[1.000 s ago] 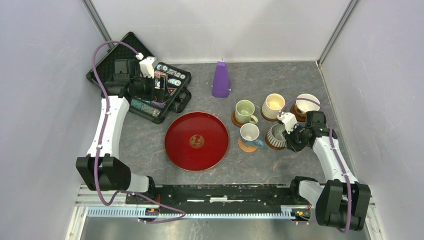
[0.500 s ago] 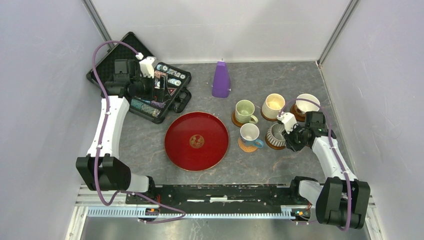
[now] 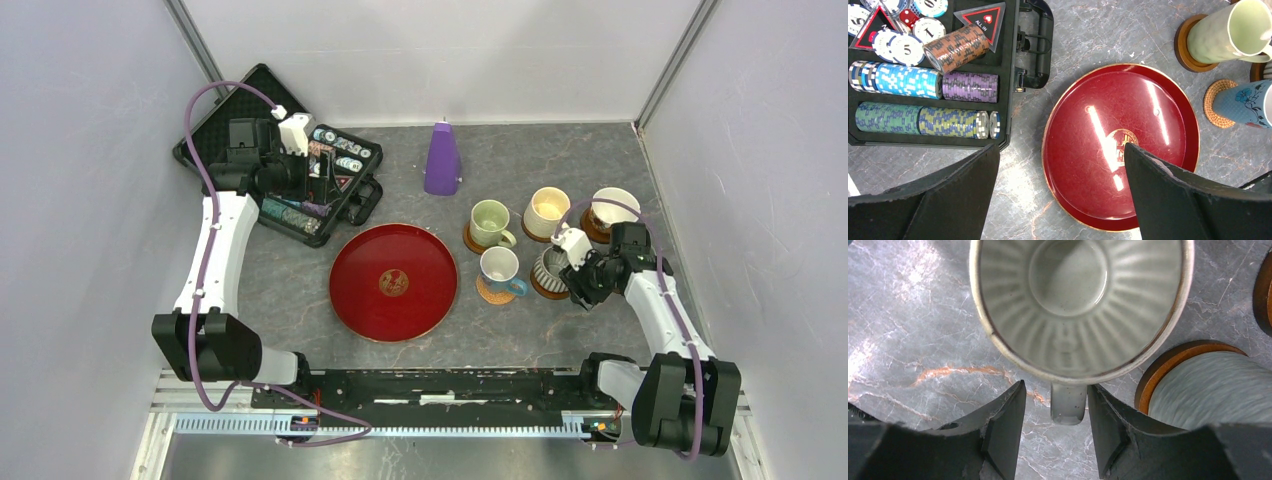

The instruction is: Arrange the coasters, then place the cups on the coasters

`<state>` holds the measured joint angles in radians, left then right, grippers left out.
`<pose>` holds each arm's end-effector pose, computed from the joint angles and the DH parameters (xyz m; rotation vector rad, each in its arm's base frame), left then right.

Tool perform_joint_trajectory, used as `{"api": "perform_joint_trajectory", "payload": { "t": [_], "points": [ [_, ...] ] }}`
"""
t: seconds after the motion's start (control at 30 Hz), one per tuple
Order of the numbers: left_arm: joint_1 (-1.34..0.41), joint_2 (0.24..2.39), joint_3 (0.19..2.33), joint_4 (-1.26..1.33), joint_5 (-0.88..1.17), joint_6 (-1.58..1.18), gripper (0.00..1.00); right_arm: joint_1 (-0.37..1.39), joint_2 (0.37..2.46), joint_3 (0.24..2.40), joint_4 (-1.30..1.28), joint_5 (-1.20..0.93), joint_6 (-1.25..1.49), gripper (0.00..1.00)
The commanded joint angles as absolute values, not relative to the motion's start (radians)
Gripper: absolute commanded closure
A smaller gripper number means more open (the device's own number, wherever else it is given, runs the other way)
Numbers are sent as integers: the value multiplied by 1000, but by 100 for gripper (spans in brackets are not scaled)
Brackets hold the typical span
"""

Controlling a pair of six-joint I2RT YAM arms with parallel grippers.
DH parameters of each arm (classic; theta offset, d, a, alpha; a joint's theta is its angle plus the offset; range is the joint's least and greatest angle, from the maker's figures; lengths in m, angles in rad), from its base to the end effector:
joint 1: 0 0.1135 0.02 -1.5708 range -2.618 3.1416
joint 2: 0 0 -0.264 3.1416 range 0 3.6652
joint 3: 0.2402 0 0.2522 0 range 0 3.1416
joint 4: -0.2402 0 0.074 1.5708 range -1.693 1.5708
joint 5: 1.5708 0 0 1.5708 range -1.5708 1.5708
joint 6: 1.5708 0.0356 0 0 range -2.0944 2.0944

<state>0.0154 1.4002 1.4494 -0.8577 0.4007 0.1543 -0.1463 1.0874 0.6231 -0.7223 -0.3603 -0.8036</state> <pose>0.2908 -0.0094 0.3684 0.3500 2.3054 -0.3913 0.1833 -0.0143 0.1917 -0.9380 2.4618 0.1923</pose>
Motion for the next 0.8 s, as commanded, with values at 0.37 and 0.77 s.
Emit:
{"api": "perform_joint_trajectory", "payload": {
  "t": [0.37,0.77],
  "points": [
    [14,1363,1403,-824,421,246,0,-150,1081,717,-882,-385,-928,42],
    [-164,1371,1296,-1065,314,629,0,-150,1068,859,-973,-353,-896,2]
  ]
}}
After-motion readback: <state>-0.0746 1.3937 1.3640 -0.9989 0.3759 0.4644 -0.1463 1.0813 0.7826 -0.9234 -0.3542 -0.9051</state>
